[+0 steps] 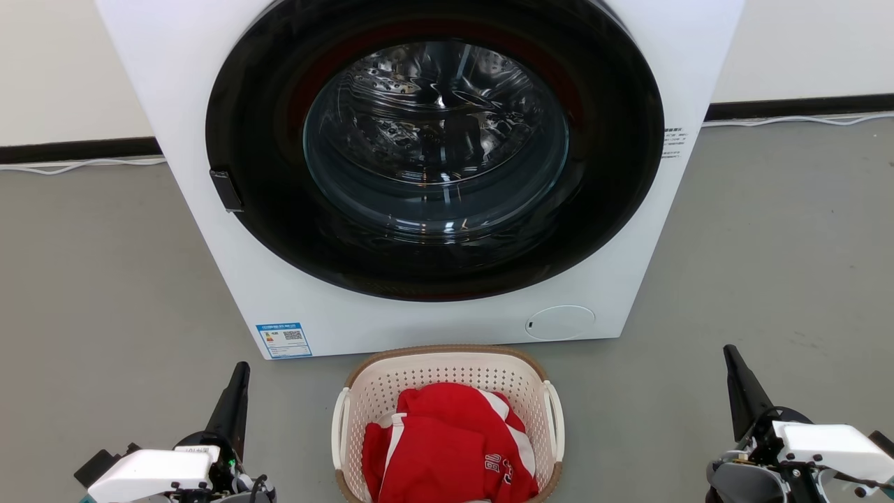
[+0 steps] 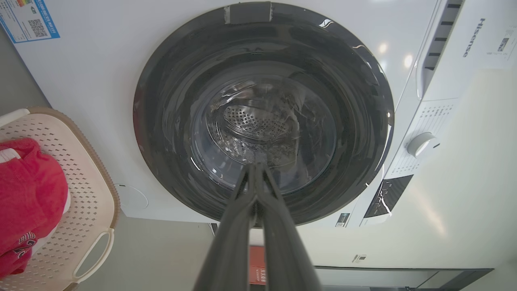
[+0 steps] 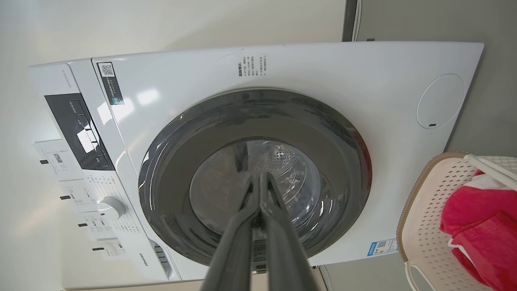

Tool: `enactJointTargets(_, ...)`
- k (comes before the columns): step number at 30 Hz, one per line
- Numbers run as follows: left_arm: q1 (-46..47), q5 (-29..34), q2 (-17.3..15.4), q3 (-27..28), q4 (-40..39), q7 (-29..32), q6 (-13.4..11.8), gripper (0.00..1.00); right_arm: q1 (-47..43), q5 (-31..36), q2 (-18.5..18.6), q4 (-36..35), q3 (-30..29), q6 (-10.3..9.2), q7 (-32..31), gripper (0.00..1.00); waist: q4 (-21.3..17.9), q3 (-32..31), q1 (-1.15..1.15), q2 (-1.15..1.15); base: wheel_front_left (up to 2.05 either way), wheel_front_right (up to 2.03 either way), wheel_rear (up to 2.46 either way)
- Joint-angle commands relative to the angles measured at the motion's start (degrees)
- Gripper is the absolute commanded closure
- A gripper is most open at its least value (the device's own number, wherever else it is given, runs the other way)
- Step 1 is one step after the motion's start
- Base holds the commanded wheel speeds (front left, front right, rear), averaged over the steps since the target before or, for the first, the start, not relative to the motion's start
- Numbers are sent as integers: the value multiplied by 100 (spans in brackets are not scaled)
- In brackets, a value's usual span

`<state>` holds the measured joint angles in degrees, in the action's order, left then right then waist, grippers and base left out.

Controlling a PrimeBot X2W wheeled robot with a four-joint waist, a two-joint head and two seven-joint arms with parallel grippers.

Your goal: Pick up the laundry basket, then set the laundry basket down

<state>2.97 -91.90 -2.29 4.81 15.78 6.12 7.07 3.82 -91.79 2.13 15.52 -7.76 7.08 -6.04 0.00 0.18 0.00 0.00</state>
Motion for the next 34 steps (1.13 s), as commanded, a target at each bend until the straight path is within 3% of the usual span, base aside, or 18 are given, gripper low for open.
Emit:
enactJointTargets(1, 322, -26, -59, 172, -172, 37, 42, 100, 236, -37, 75, -149, 123, 41, -46, 100, 0, 0, 0, 0, 0, 0, 0)
enactJointTargets(34, 322, -27, -59, 172, -173, 36, 42, 100, 236, -38, 75, -149, 124, 41, -45, 100, 0, 0, 0, 0, 0, 0, 0)
